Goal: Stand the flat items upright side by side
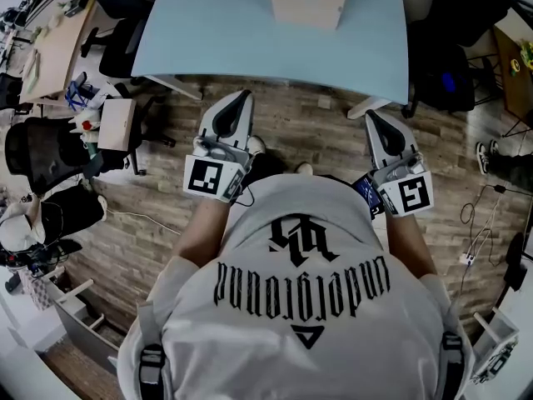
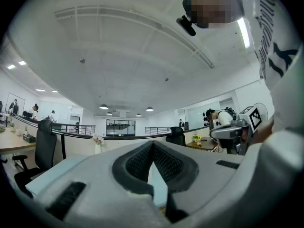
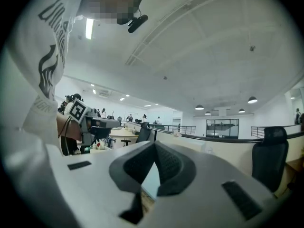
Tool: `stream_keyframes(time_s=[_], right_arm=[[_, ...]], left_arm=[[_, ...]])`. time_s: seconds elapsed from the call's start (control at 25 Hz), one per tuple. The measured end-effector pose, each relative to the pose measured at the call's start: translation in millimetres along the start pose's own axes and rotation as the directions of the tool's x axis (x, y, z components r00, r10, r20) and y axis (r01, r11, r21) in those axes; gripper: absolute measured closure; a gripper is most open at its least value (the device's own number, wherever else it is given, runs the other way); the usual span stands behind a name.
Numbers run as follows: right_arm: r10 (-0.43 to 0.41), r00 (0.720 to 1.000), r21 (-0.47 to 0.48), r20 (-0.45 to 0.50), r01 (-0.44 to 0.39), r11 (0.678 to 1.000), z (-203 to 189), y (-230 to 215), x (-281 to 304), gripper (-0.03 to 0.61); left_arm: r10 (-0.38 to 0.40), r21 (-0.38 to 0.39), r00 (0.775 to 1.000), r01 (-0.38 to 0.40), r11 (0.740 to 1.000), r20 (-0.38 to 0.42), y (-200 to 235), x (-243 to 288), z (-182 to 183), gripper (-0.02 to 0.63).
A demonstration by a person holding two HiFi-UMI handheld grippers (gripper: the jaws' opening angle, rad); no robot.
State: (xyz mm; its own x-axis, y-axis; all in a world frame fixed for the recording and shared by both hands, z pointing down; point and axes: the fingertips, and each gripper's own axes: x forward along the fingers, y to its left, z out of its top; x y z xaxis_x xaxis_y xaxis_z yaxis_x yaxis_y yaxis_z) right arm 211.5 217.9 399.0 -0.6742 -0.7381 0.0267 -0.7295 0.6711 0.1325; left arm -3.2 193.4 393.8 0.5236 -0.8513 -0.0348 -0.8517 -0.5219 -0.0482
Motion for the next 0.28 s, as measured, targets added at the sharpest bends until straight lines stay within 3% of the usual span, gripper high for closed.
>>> stream_keyframes(time_s=[0.28], right_arm=[[0.013, 1.0, -0.002, 0.02, -0.013, 1.0, 3.4, 2.1, 1.7, 0.574]], left_arm=[[0.01, 0.001, 1.0, -0.01, 1.0, 0.001, 1.3, -2.7, 1.5, 0.611]])
